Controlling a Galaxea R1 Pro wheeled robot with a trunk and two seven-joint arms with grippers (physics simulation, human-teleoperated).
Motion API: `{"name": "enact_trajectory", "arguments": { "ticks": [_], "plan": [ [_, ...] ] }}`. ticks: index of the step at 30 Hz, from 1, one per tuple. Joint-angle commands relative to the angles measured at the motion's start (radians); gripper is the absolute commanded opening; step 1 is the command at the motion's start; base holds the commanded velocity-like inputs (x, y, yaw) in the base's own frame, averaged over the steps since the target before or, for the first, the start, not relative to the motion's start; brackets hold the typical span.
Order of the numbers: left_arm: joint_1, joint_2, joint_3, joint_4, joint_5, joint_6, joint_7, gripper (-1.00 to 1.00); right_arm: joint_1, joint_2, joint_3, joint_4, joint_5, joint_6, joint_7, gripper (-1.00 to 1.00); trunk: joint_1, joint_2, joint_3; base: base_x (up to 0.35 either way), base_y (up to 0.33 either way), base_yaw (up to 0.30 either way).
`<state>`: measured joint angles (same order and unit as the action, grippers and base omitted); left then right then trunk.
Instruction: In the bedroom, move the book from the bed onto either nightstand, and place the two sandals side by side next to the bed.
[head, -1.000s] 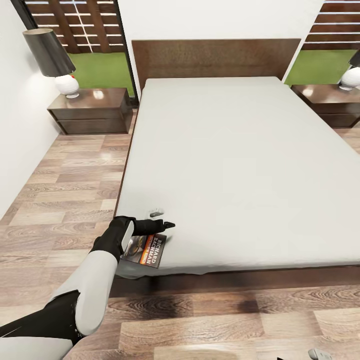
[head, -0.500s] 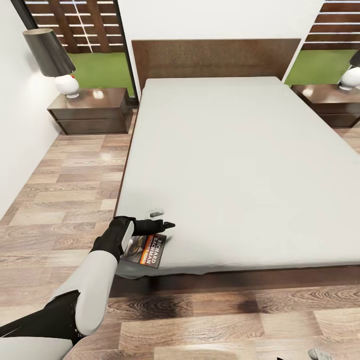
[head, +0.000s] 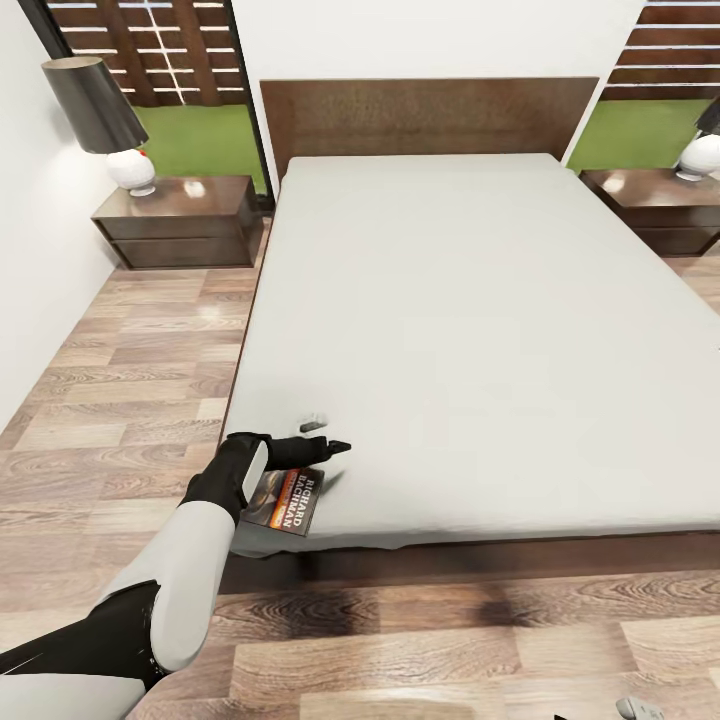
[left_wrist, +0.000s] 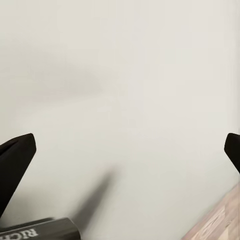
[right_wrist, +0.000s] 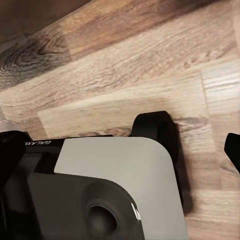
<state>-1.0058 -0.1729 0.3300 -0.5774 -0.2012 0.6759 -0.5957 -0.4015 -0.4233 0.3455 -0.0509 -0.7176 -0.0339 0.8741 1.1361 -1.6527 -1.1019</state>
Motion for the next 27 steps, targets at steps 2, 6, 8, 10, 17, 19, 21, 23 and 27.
{"name": "enact_trajectory", "arguments": {
  "ticks": [2, 6, 8, 10, 17, 19, 21, 23, 27],
  "plan": [
    [-0.001, -0.002, 0.008, -0.001, -0.016, 0.002, -0.007, 1.00, 0.000, 0.000, 0.008, 0.000, -0.006, -0.003, 0.002, 1.00, 0.000, 0.000, -0.001, 0.000, -0.001, 0.000],
    [-0.001, -0.002, 0.009, -0.001, -0.015, 0.002, -0.007, 1.00, 0.000, 0.000, 0.009, 0.000, -0.006, -0.004, 0.002, 1.00, 0.000, 0.000, -0.001, 0.000, 0.000, 0.000],
    [-0.001, -0.002, 0.009, -0.001, -0.015, 0.001, -0.007, 1.00, 0.000, 0.000, 0.009, 0.000, -0.006, -0.004, 0.002, 1.00, 0.000, 0.000, -0.001, -0.033, 0.000, 0.000],
    [-0.001, -0.002, 0.009, -0.001, -0.015, 0.002, -0.007, 1.00, 0.000, 0.000, 0.008, 0.000, -0.006, -0.003, 0.002, 1.00, 0.000, 0.000, -0.001, -0.137, 0.000, 0.000],
    [-0.001, -0.002, 0.009, -0.001, -0.015, 0.002, -0.007, 1.00, 0.000, 0.000, 0.008, 0.000, -0.006, -0.004, 0.003, 1.00, 0.000, 0.000, -0.001, -0.043, 0.000, 0.000],
    [-0.001, -0.002, 0.009, -0.001, -0.015, 0.002, -0.007, 1.00, 0.000, 0.000, 0.009, 0.000, -0.006, -0.004, 0.003, 1.00, 0.000, 0.000, -0.001, -0.004, 0.000, 0.000],
    [-0.001, -0.002, 0.009, -0.001, -0.015, 0.002, -0.007, 1.00, 0.000, 0.000, 0.008, 0.000, -0.006, -0.003, 0.003, 1.00, 0.000, 0.000, -0.001, -0.002, 0.000, 0.000],
    [-0.001, -0.002, 0.009, -0.001, -0.015, 0.002, -0.007, 1.00, 0.000, 0.000, 0.009, 0.000, -0.006, -0.003, 0.003, 1.00, 0.000, 0.000, -0.001, 0.000, 0.000, 0.000],
    [-0.001, -0.002, 0.009, -0.001, -0.015, 0.002, -0.007, 1.00, 0.000, 0.000, 0.009, 0.000, -0.006, -0.003, 0.003, 1.00, 0.000, 0.000, -0.001, 0.000, 0.000, 0.000]
  ]
}}
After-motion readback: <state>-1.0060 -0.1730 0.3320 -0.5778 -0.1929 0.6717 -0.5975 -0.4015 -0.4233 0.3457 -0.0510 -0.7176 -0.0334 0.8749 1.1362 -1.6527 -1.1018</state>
